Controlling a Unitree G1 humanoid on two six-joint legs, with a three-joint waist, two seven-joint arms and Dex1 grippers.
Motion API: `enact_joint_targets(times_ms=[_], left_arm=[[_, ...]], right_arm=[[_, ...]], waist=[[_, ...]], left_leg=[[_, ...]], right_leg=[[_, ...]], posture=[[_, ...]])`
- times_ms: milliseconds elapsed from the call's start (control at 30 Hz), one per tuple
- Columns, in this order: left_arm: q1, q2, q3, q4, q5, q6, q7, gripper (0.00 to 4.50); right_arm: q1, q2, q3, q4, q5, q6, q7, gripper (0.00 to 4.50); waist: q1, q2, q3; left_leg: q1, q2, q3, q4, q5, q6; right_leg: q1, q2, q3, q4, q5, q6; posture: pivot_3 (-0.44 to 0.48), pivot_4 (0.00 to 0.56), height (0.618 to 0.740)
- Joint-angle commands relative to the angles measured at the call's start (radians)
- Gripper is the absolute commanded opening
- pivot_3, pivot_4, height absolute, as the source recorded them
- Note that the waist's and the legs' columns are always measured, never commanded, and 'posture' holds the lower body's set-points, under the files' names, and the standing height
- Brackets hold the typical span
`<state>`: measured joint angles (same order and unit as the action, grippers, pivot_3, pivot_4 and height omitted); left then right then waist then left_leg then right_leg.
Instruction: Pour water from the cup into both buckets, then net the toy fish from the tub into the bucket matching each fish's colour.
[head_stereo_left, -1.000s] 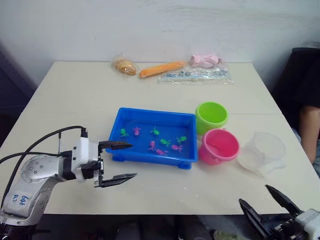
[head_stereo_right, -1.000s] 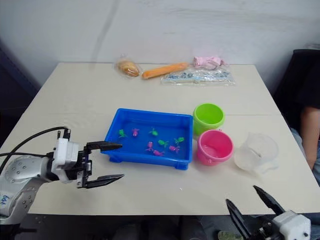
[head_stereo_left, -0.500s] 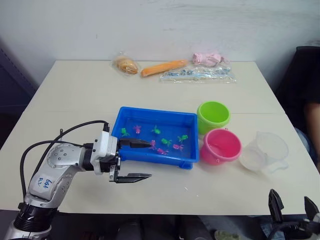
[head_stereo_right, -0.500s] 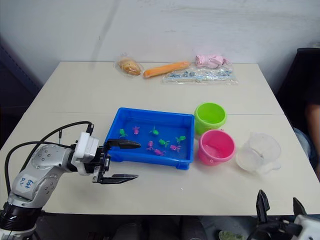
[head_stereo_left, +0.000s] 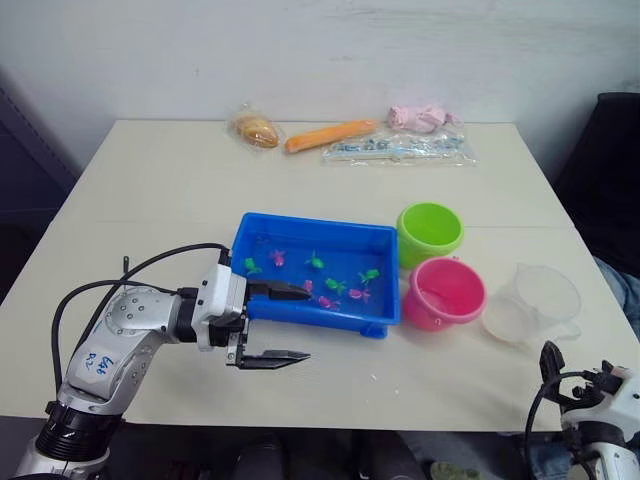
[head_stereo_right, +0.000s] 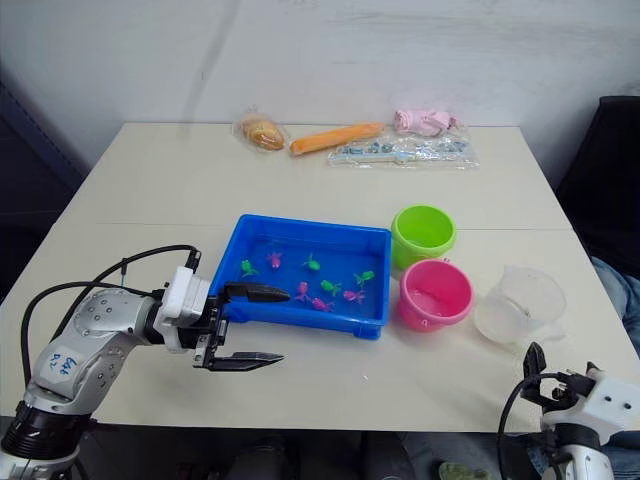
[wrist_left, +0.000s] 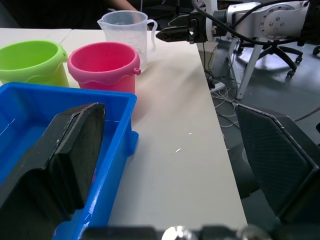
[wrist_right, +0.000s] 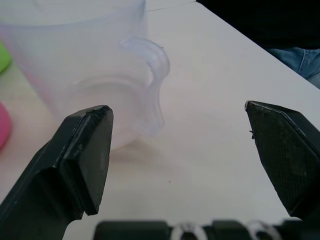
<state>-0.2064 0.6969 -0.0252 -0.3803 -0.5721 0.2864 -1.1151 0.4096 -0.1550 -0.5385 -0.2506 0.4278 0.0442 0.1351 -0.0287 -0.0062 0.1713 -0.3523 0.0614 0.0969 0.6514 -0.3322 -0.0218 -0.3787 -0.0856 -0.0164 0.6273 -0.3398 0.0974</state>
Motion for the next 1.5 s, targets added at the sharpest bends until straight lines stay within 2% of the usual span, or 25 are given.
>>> enact_joint_targets(times_ms=[33,200,500,867,967,1100,1200,1233,1400,1500], left_arm=[[-0.001,-0.015,0.001,-0.026,0.015,-0.021,0.017,4.46],[0.003,-0.034,-0.004,-0.023,0.04,-0.032,0.034,4.46],[-0.016,-0.048,-0.01,-0.013,0.056,-0.033,0.036,4.46],[-0.026,-0.057,-0.014,-0.005,0.069,-0.036,0.037,4.46],[-0.024,-0.058,-0.008,-0.004,0.073,-0.036,0.046,4.5],[0.009,-0.067,0.031,-0.02,0.039,0.004,0.097,4.5],[0.04,-0.06,0.023,-0.018,0.066,-0.022,0.091,4.5],[0.04,-0.062,0.018,-0.016,0.071,-0.027,0.09,4.5],[0.018,-0.086,0.005,-0.017,0.063,-0.023,0.102,4.5],[0.016,-0.1,0.012,-0.026,0.051,-0.006,0.119,4.5]], right_arm=[[-0.023,-0.031,-0.03,0.023,0.006,-0.005,0.005,4.5],[-0.086,-0.042,-0.045,0.083,0.048,0.022,-0.001,4.5],[-0.194,-0.055,-0.078,0.202,0.017,-0.013,-0.054,4.5],[-0.27,-0.086,-0.075,0.312,0.002,-0.087,-0.015,4.5],[-0.259,-0.084,-0.063,0.301,0.019,-0.112,0.038,3.63],[-0.227,-0.082,-0.073,0.259,0.036,-0.116,0.069,1.69],[-0.224,-0.084,-0.088,0.243,0.062,-0.101,0.069,0.29],[-0.227,-0.088,-0.089,0.244,0.067,-0.097,0.07,0.06],[-0.239,-0.117,-0.095,0.246,0.092,-0.099,0.101,0.06],[-0.203,-0.155,-0.108,0.155,0.106,-0.067,0.109,0.06]], waist=[[0.0,0.0,0.0],[-0.001,0.0,0.0],[-0.001,0.0,0.0],[-0.002,0.0,0.0],[-0.002,0.0,0.0],[-0.001,0.0,0.0],[-0.001,0.0,0.0],[-0.001,0.0,0.0],[-0.001,0.0,0.0],[-0.001,0.002,0.001]], left_leg=[[0.0,0.001,0.0,0.0,0.0,0.0],[0.0,0.002,0.001,0.0,0.0,0.0],[0.001,0.002,0.002,0.0,0.0,-0.001],[0.001,0.002,0.003,0.0,0.0,-0.001],[0.001,0.003,0.003,0.0,0.001,-0.001],[0.001,0.003,0.004,0.0,0.001,-0.001],[0.001,0.003,0.003,0.0,0.001,-0.001],[0.001,0.003,0.004,0.0,0.001,-0.001],[0.001,0.003,0.004,0.0,0.001,-0.001],[0.001,0.003,0.004,0.0,0.001,-0.001]], right_leg=[[0.0,0.002,0.002,0.0,0.0,0.0],[0.0,0.005,0.005,0.0,0.001,0.001],[0.0,0.006,0.006,0.0,0.001,0.001],[-0.001,0.007,0.007,0.0,0.001,0.002],[-0.001,0.007,0.007,0.0,0.001,0.002],[-0.001,0.007,0.007,0.0,0.001,0.002],[-0.001,0.006,0.007,0.0,0.001,0.002],[-0.001,0.006,0.007,0.0,0.001,0.002],[-0.001,0.006,0.007,0.0,0.001,0.002],[-0.001,0.006,0.007,0.0,0.001,0.002]], posture=[[0.0,0.15,0.74],[0.0,0.15,0.74],[0.0,0.15,0.74],[0.0,0.15,0.74],[0.0,0.15,0.74],[0.0,0.15,0.74],[0.0,0.15,0.74],[0.0,0.15,0.74],[0.0,0.15,0.74],[0.0,0.15,0.74]])
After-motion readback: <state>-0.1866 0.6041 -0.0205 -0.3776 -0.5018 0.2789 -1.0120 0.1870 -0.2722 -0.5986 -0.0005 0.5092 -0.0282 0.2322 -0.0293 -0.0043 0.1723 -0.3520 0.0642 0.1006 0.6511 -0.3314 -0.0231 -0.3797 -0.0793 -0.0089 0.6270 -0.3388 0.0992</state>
